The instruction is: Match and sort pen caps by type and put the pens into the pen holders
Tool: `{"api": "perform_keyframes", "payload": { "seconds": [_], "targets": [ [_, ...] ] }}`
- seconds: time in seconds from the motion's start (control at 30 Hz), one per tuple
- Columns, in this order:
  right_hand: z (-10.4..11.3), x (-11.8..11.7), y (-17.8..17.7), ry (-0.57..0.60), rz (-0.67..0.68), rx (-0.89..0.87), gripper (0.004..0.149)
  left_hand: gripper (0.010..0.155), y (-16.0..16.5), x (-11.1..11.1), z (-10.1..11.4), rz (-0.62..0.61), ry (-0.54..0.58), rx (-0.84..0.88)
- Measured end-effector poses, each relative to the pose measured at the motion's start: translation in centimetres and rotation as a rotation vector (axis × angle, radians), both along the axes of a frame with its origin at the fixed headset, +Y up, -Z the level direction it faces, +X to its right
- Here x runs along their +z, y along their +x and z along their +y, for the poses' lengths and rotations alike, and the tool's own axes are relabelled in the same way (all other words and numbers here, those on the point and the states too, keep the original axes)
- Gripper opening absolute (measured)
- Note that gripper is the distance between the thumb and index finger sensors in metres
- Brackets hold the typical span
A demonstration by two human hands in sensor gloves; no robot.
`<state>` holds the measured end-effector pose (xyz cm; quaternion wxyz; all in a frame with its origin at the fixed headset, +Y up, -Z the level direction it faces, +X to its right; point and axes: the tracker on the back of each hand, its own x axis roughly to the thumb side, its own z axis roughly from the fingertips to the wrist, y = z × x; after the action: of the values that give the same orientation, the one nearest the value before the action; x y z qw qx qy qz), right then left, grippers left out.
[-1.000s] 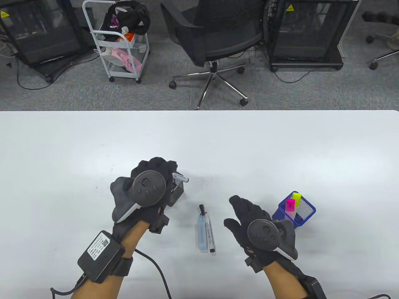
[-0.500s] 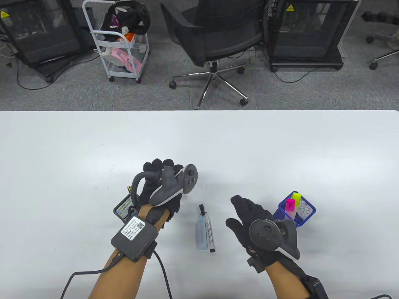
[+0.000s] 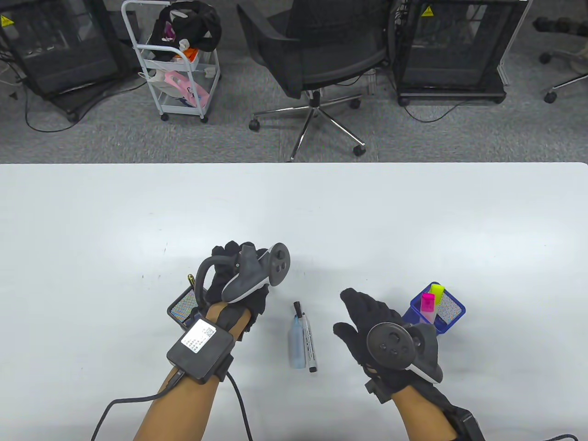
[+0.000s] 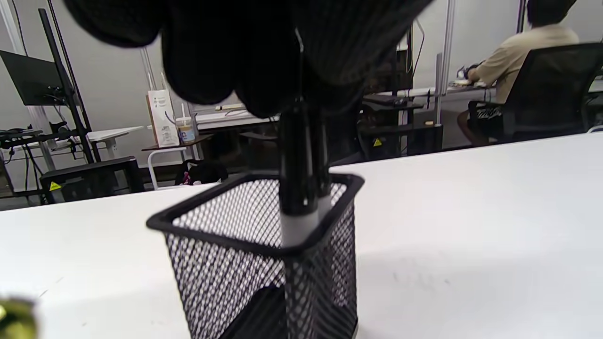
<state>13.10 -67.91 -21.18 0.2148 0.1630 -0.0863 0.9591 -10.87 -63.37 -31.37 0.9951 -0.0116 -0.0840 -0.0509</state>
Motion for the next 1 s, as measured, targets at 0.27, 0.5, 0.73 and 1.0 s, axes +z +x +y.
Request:
{"api": "perform_keyframes", "payload": {
  "seconds": [0.27,0.5,0.73,1.0],
  "targets": [
    [0.0,0.0,0.0,-0.006,-0.003,-0.002,0.070,0.056,-3.2,5.9,2.1,-0.224,0.071,0.403],
    [0.0,0.2,-0.6,-0.022,-0.002,0.000,0.069,0.069,-6.3,10.4,-2.7,-0.295,0.027,0.619],
    [-0.1,0.3,-0.6,-0.105,-0.050,-0.040,0.067,0.070,-6.2,11.3,-5.2,-0.324,-0.016,0.612],
    [-0.9,0.6,-3.5,-0.348,-0.146,0.014,0.065,0.068,-7.1,12.0,-5.5,-0.309,0.010,0.575]
  ]
}}
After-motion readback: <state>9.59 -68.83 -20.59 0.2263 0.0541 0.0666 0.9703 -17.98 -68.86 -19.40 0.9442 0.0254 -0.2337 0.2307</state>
